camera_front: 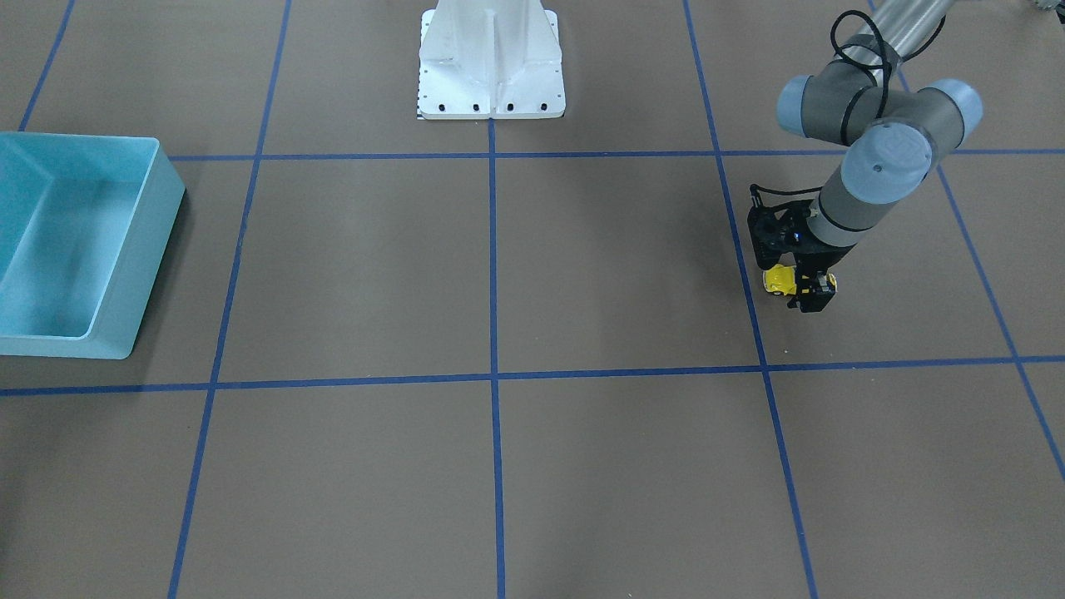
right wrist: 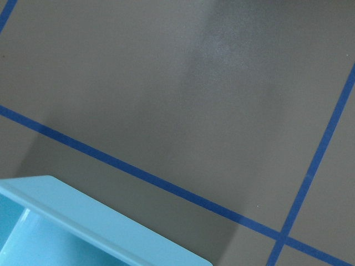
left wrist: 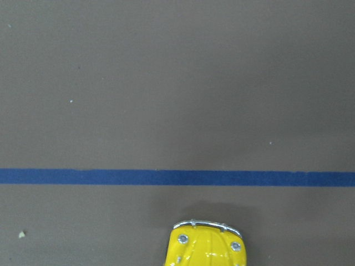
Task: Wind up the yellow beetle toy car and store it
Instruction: 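Press the car down with the left gripper and drag it backward to wind it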
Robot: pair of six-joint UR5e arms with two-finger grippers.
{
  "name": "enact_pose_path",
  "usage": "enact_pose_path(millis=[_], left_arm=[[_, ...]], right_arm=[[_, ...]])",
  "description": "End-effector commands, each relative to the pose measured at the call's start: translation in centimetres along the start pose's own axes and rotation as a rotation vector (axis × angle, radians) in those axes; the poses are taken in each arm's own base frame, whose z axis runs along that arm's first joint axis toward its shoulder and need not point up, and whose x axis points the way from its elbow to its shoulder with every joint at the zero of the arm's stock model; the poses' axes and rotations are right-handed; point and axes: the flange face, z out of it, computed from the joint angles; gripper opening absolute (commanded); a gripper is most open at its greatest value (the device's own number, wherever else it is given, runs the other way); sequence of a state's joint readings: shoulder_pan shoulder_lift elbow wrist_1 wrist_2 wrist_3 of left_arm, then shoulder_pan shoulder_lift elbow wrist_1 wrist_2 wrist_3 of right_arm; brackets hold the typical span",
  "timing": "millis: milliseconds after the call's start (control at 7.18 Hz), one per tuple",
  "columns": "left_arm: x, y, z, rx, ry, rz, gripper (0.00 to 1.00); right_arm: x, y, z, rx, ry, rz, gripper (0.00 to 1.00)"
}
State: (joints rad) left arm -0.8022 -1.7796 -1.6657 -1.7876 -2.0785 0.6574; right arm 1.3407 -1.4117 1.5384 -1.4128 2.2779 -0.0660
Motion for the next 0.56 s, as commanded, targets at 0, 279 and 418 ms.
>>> enact_pose_path(millis=[0,279,418], left_arm=[[0.41,-0.17,0.70,-0.006,0.012,0.006,1.00],[0.36,-0.07,1.28,-0.014,0.020,0.003,1.00],[0.36,-0.07,1.29,-0.014,0.020,0.003,1.00]], right_arm=[[0.02,0.06,0.03,-0.001,0.000,0.001,1.00],[0.13,0.32,0.18,-0.004,0.000,0.004,1.00],[0.13,0.33,0.18,-0.004,0.000,0.004,1.00]])
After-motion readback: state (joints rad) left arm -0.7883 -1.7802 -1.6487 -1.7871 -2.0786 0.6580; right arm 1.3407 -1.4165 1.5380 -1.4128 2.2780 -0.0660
